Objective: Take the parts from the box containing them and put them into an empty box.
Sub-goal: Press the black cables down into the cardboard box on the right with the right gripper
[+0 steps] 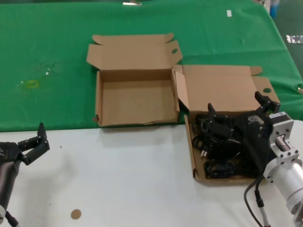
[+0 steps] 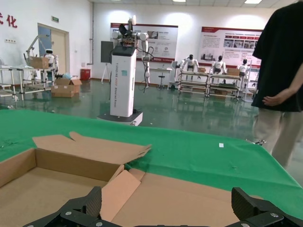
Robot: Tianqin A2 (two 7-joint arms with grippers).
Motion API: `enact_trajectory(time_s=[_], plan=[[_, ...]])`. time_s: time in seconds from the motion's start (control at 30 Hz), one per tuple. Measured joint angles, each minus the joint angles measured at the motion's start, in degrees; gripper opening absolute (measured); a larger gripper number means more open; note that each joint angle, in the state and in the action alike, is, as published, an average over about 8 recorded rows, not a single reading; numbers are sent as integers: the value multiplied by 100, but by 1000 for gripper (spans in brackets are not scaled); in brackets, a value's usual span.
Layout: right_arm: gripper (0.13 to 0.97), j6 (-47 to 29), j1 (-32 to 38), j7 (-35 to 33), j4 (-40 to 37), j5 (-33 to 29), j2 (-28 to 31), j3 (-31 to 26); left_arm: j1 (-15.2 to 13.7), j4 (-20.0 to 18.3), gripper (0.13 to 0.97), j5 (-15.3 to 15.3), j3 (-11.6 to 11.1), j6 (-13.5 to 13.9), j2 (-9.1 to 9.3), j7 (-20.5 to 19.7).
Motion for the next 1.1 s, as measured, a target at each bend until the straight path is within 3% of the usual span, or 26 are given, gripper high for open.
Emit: enact_trajectory(time_s=[1.1], plan=[[966,1,0,1,0,1,1,-1,0,0,949,0,0,0,0,0]])
